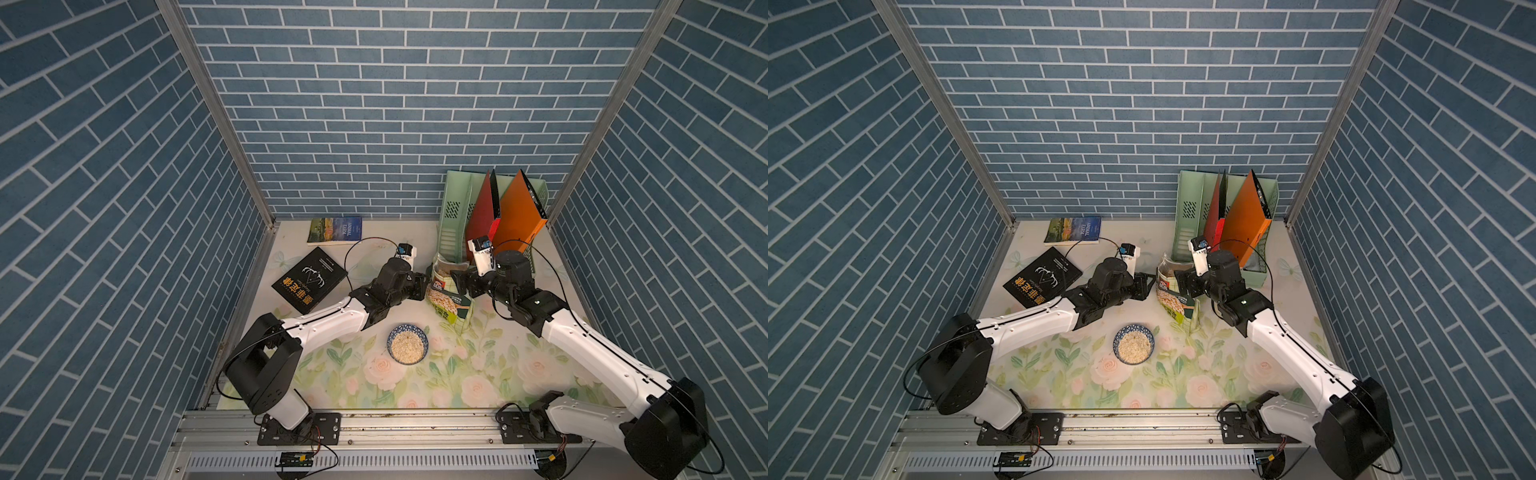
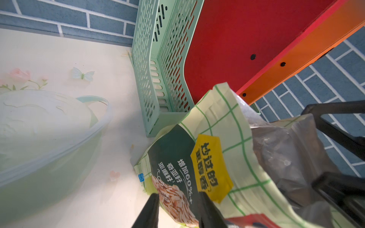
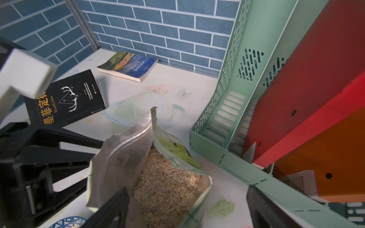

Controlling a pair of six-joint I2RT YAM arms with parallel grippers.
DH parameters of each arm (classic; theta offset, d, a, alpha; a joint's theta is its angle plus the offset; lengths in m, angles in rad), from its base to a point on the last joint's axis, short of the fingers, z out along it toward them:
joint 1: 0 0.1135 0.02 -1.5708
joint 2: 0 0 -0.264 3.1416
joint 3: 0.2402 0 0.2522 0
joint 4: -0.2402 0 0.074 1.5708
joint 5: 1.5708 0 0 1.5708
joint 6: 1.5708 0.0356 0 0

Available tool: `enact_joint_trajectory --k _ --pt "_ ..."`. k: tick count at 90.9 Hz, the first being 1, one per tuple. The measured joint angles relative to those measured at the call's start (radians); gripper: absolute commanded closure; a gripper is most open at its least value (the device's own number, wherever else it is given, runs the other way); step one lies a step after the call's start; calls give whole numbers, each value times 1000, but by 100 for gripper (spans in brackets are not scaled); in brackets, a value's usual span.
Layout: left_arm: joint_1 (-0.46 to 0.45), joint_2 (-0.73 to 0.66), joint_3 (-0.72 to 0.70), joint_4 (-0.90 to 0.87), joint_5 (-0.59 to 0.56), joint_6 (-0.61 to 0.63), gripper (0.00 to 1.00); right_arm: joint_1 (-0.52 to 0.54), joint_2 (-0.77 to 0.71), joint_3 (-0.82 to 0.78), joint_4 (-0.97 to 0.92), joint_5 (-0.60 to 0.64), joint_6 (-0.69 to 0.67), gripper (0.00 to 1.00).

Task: Pour the oats into the breakfast bowl
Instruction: Close the oats bag at the center of the board.

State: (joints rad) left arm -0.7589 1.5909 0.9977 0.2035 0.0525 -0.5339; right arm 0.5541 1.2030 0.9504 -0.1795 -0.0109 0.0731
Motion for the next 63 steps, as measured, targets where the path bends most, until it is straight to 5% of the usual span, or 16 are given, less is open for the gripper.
enact_joint_trajectory --k 33,63 --pt "-14 69 82 13 19 -5 60 -3 35 135 -206 -143 -154 2" --pt "-16 82 109 11 8 -10 60 -3 42 156 -299 -54 -188 0"
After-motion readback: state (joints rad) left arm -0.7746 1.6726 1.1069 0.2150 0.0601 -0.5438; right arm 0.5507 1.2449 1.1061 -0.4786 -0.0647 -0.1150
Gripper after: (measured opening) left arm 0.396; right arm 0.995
